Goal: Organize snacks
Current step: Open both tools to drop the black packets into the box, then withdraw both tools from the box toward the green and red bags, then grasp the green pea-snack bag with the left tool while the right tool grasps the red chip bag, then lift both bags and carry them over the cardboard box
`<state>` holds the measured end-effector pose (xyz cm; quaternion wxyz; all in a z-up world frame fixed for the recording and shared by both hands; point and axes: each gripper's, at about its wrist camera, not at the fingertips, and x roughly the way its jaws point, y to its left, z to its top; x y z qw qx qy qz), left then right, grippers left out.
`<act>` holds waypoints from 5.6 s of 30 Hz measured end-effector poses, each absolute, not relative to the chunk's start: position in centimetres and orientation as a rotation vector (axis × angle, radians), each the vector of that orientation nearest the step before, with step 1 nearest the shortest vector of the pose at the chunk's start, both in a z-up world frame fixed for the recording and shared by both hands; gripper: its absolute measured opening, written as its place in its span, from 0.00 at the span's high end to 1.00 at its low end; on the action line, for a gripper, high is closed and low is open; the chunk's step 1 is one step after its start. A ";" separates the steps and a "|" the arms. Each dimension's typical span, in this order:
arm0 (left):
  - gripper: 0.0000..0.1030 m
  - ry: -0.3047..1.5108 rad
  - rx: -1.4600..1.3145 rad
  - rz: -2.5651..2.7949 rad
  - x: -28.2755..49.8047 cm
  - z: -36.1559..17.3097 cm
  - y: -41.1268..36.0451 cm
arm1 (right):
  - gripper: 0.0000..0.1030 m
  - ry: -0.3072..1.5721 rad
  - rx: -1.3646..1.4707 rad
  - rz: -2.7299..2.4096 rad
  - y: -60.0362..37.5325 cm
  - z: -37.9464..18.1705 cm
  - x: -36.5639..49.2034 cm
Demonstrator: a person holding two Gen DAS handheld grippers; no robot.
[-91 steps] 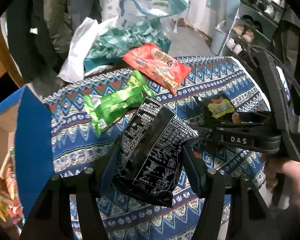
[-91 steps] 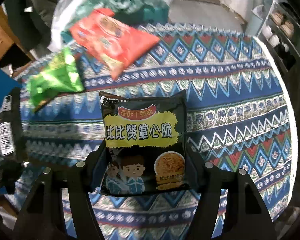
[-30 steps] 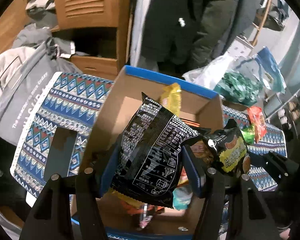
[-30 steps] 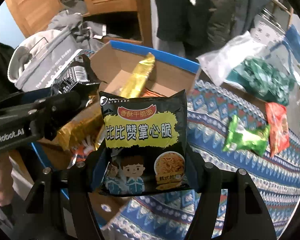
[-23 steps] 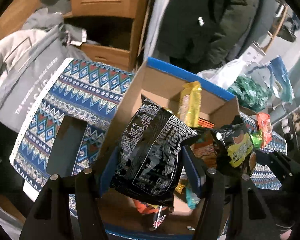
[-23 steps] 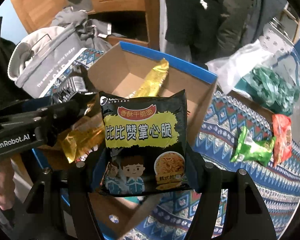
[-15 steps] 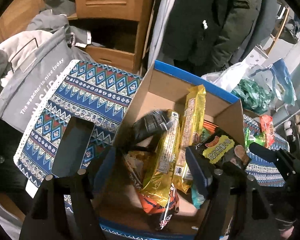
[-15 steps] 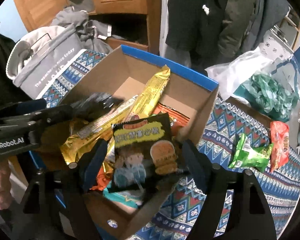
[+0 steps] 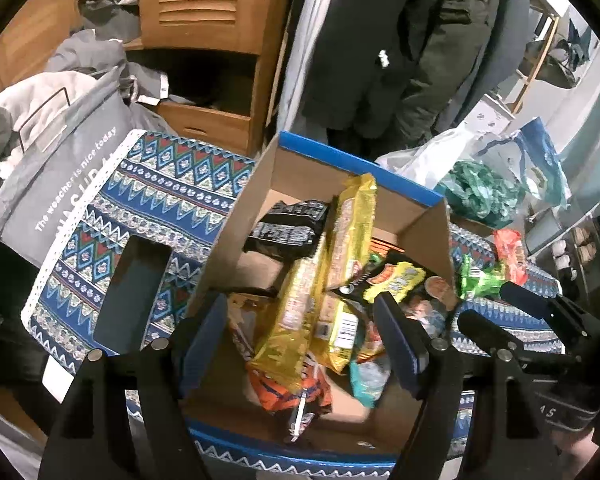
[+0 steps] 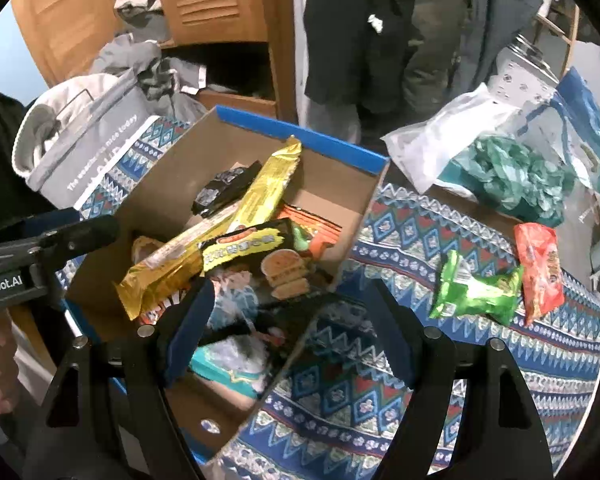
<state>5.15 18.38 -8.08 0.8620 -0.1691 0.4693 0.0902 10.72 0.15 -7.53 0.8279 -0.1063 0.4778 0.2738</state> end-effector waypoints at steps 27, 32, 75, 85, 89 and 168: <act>0.22 0.927 -0.173 0.006 4.9 -5.1 7.1 | 0.25 0.958 -0.156 0.439 -12.9 -5.5 9.8; 0.22 0.940 -0.137 -0.037 5.3 -5.5 4.4 | 0.24 0.964 -0.149 0.408 -15.5 -5.9 9.8; 0.17 1.156 0.163 -0.343 23.2 -16.7 -11.2 | 0.24 1.143 -0.325 0.390 -27.1 -16.8 28.8; 0.17 1.198 0.300 -0.413 24.9 -19.5 -13.2 | 0.24 1.141 -0.394 0.429 -26.2 -19.5 30.2; 0.14 1.195 0.287 -0.405 25.6 -20.1 -13.2 | 0.24 1.150 -0.433 0.423 -25.6 -20.4 30.6; 0.63 0.984 -0.182 0.095 9.2 -5.0 7.0 | 0.50 1.013 -0.233 0.626 -8.3 -5.1 16.3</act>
